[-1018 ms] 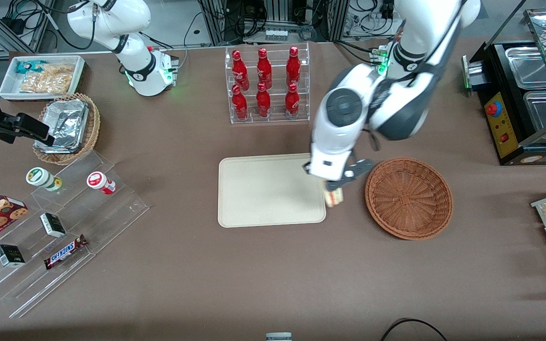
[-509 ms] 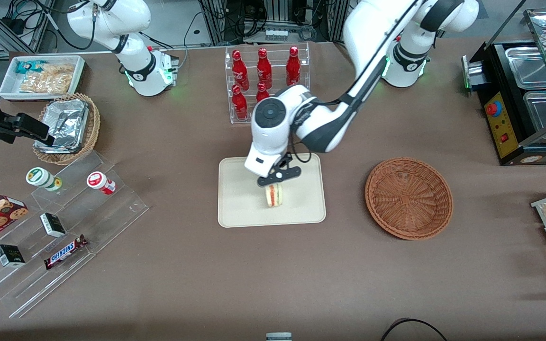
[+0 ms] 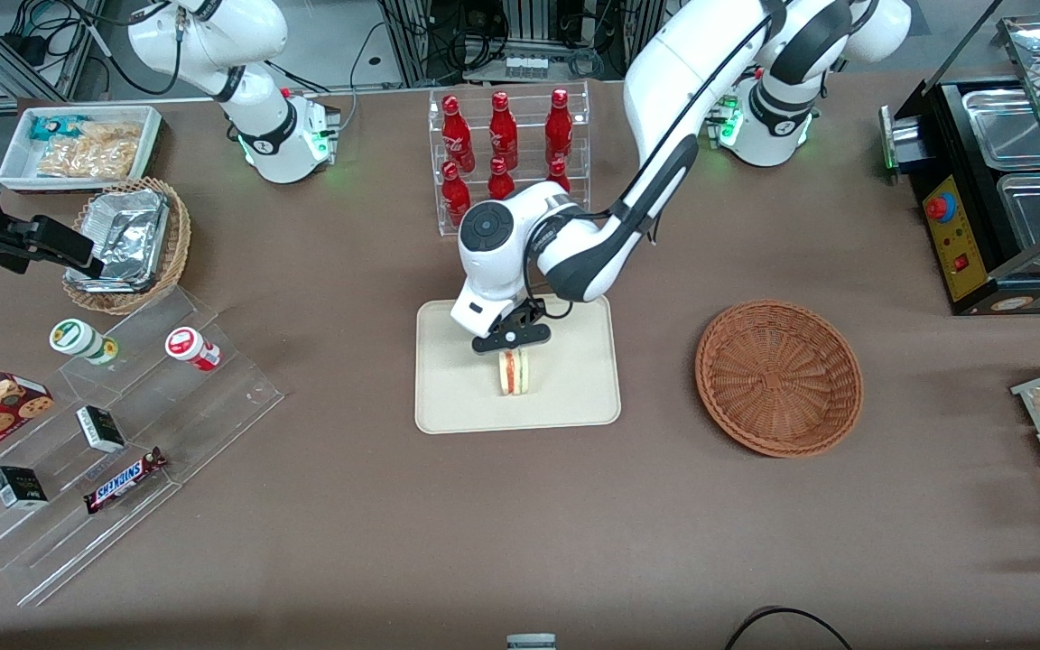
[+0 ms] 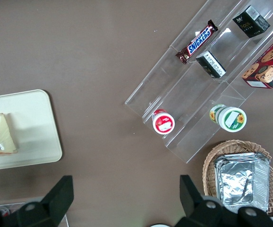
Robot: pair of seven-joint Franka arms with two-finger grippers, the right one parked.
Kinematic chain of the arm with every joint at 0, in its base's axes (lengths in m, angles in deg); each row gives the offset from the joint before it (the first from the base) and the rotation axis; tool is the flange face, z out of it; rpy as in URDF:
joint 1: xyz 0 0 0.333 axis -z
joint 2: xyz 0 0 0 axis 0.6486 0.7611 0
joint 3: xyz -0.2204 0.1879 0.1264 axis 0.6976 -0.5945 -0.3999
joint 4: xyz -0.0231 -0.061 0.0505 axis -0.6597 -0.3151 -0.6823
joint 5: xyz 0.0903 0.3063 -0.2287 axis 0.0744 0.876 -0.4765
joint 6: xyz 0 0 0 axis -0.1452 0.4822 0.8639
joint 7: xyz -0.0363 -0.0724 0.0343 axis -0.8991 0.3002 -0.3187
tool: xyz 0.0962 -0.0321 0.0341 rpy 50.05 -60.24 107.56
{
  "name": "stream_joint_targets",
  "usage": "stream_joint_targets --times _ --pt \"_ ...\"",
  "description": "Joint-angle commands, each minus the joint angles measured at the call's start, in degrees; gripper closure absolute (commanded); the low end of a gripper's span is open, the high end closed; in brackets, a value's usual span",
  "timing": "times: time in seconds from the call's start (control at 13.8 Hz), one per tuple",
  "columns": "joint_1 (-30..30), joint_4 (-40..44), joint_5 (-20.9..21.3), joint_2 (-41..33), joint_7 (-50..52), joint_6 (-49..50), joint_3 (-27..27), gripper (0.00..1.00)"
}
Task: Place sandwich from basket to tray
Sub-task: 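Lift the sandwich and carry it over the cream tray, then lower the sandwich onto the tray and open the left gripper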
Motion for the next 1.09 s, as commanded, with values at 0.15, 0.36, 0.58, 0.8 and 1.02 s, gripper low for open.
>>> stream_joint_targets --times 0.15,0.36,0.58,0.8,1.02 --pt "1.77 1.6 2.06 1.46 0.67 -0.42 -0.52 0.01" --pt "1.33 1.68 1.71 -0.2 0.94 -0.33 -0.69 0.0" --pt "0.98 0.72 1.27 -4.32 1.02 0.46 -1.3 0.0" --pt "-1.29 -4.97 0.92 -12.92 1.99 1.24 -3.24 0.0" --pt "-4.63 -7.11 0.83 -20.4 4.36 8.51 -3.24 0.0"
